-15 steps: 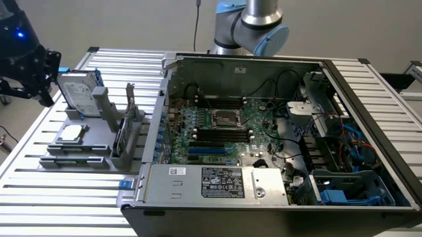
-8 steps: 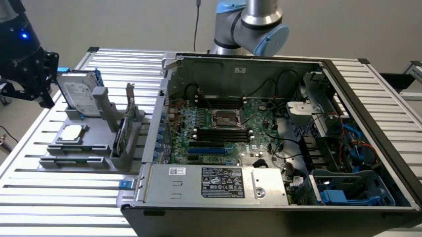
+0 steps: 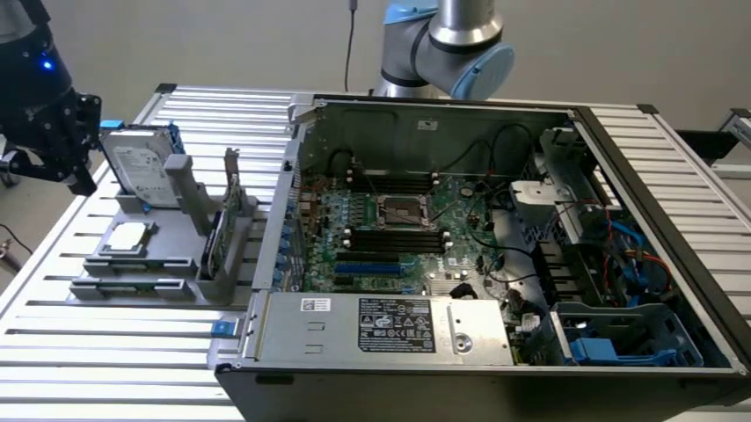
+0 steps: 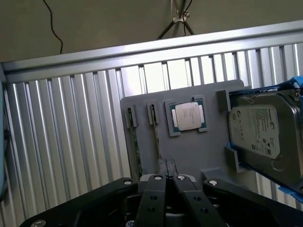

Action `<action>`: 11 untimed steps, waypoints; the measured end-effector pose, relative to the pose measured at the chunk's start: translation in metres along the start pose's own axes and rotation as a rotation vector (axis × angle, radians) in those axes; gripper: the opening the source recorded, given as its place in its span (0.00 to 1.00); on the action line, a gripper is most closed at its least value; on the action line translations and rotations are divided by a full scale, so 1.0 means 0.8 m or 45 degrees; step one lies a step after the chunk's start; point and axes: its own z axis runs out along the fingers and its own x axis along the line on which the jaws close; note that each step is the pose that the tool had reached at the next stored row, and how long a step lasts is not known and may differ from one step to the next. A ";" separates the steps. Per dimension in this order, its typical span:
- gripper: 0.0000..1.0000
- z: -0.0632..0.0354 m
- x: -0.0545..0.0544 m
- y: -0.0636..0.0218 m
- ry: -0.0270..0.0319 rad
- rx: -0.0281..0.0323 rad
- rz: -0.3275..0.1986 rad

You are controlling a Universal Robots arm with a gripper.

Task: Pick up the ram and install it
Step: 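Pick up the ram and move it above insertion slot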

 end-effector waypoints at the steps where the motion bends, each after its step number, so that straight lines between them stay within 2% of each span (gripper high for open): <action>1: 0.11 0.000 0.000 0.000 0.0017 0.0010 -0.006; 3: 0.11 0.000 0.001 0.000 0.0051 0.0054 -0.018; 4: 0.11 0.000 0.002 0.000 0.0063 0.0105 -0.025; 8: 0.11 0.000 0.003 -0.001 0.0084 0.0531 -0.051; 9: 0.11 0.000 0.004 -0.001 0.0095 0.0595 -0.056; 11: 0.12 0.001 0.005 -0.001 0.0127 0.0623 -0.065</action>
